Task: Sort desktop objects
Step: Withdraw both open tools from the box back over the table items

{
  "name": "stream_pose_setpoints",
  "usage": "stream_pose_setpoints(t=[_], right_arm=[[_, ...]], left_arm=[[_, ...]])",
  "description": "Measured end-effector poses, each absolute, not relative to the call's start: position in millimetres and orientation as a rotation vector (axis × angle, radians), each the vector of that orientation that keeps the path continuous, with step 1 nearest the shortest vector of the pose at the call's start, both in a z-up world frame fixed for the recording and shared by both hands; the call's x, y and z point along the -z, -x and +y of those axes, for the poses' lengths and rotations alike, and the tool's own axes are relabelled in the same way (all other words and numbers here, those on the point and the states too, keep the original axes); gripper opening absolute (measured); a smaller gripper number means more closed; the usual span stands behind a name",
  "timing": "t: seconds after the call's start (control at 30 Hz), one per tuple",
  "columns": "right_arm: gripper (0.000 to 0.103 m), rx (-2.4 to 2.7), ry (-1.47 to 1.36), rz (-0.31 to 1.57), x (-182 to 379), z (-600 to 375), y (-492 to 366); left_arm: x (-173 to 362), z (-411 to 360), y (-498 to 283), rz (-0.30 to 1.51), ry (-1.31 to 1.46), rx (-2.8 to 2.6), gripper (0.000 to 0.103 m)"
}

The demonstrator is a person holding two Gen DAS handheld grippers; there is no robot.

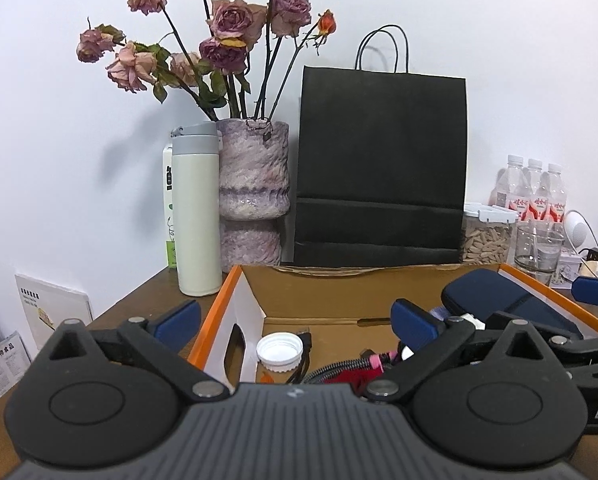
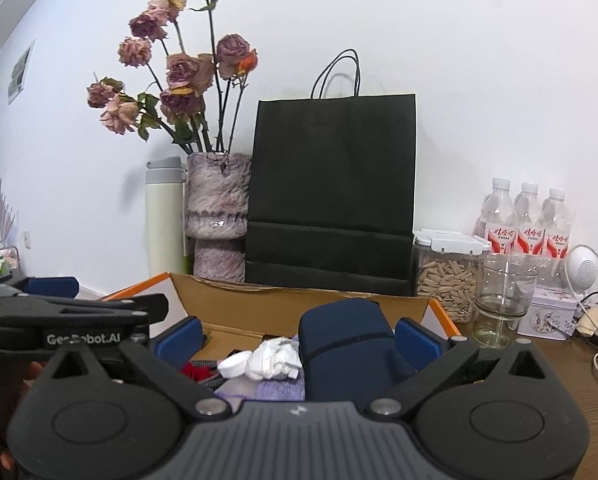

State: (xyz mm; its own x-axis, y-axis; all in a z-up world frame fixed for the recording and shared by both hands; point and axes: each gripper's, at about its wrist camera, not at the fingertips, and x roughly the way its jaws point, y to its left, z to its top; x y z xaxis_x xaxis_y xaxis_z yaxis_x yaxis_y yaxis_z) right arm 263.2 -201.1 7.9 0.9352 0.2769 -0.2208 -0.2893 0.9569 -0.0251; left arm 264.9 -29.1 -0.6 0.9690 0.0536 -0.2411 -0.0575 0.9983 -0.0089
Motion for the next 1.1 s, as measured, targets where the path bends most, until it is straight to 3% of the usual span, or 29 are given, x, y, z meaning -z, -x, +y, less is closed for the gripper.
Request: stream_pose_setpoints(t=[0.67,1.1], right_arm=[[0.103,-0.326,0.067,0.266,-6.1,-233.6,-200.5],[0.103,-0.324,0.05,0.431,6.0,-267.7,-199.5]], left_arm=[[8.8,-44.6,-196.0,0.3,0.039,-0.054,0.103],[27.8,-71.3,-190.2,0.503,0.025,0.032,0.103]])
